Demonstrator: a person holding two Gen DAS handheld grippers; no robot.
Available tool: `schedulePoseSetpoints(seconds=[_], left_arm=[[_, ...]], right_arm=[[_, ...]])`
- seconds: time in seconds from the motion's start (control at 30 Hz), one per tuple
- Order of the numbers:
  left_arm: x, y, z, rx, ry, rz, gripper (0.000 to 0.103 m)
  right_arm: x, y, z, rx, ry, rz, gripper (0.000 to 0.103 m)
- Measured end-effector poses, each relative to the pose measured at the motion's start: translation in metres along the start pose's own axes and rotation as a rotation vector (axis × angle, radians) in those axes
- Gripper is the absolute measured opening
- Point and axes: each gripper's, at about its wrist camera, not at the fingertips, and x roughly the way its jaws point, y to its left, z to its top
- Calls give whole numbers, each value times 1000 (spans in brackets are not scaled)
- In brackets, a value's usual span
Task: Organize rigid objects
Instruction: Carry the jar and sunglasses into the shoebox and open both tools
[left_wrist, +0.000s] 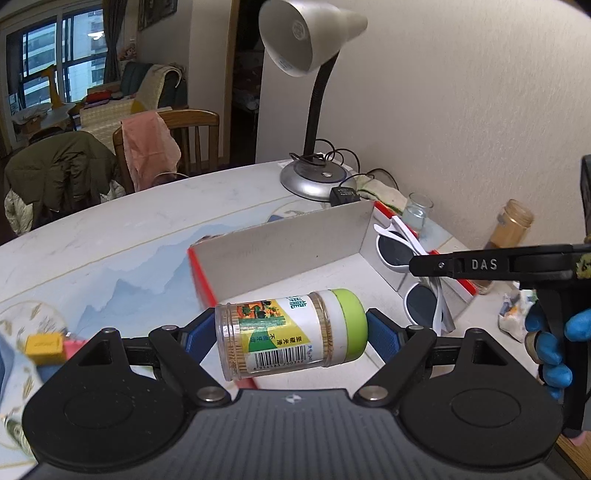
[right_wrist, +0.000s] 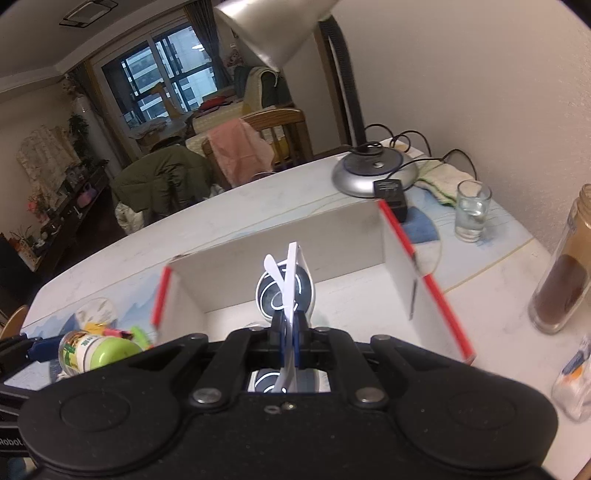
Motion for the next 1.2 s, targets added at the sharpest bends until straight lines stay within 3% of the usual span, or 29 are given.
schedulePoseSetpoints(seconds=[0.43, 0.73, 1.2], left_arm=[[100, -8, 37, -1, 96, 73, 85], [158, -2, 43, -21, 210, 100, 85], [205, -8, 39, -3, 335, 135, 85]], right_arm=[[55, -40, 8, -61, 89, -29, 4], [84, -33, -8, -138, 195, -46, 4], [99, -30, -15, -168, 263, -31, 4]])
